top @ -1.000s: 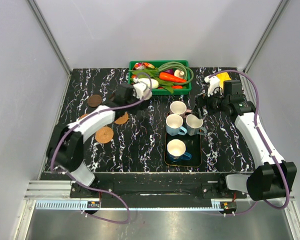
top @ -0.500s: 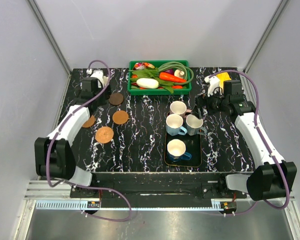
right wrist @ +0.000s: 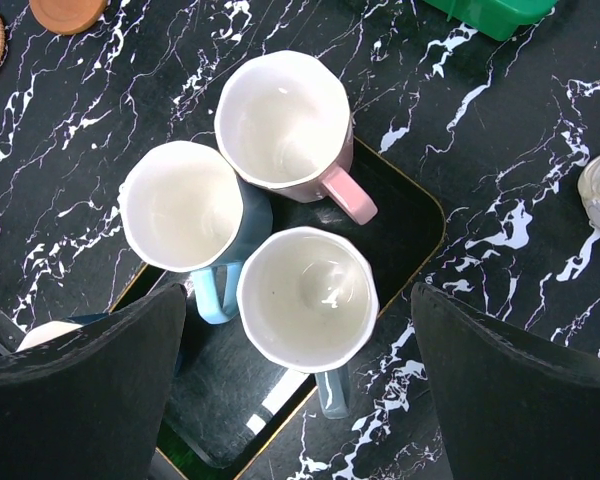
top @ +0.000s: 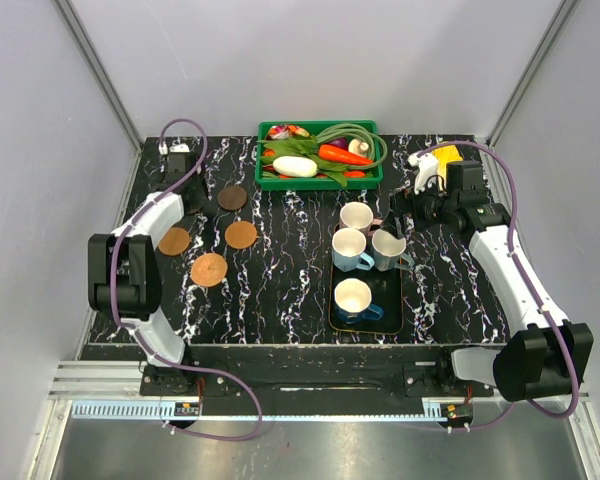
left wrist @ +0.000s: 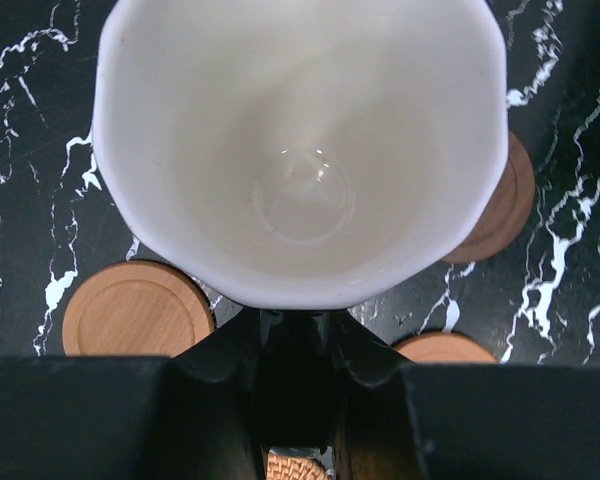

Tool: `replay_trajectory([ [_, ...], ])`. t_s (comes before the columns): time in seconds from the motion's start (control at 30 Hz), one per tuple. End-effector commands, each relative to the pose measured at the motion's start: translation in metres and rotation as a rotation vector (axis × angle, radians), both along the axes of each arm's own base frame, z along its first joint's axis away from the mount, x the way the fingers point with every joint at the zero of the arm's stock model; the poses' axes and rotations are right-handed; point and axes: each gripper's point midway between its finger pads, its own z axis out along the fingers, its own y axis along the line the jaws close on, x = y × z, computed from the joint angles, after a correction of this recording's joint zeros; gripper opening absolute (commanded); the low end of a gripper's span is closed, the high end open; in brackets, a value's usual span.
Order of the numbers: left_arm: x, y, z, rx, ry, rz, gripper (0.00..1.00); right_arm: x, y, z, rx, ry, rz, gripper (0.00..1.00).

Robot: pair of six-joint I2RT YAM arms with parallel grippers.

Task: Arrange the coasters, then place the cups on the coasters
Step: Place the cup on the coaster.

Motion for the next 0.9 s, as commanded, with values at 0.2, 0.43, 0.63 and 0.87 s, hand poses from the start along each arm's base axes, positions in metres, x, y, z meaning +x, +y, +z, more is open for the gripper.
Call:
replay_trajectory([
  [0.2, 0.048, 0.032, 0.047, -0.028, -0.221, 0.241, 0.00, 0.002, 0.005, 0.005, 0.030, -0.019, 0.025, 1.00],
  [0.43, 0.055, 0.042, 0.041, -0.007, -0.229, 0.299, 0.00, 0.002, 0.006, 0.002, 0.029, -0.011, 0.030, 1.00],
  [0.63, 0.057, 0.042, 0.032, -0.015, -0.219, 0.303, 0.00, 0.003, 0.005, 0.002, 0.028, -0.011, 0.031, 1.00],
  [0.87, 0.063, 0.042, 0.021, -0.024, -0.206, 0.295, 0.00, 0.002, 0.006, 0.000, 0.028, -0.004, 0.034, 1.00],
])
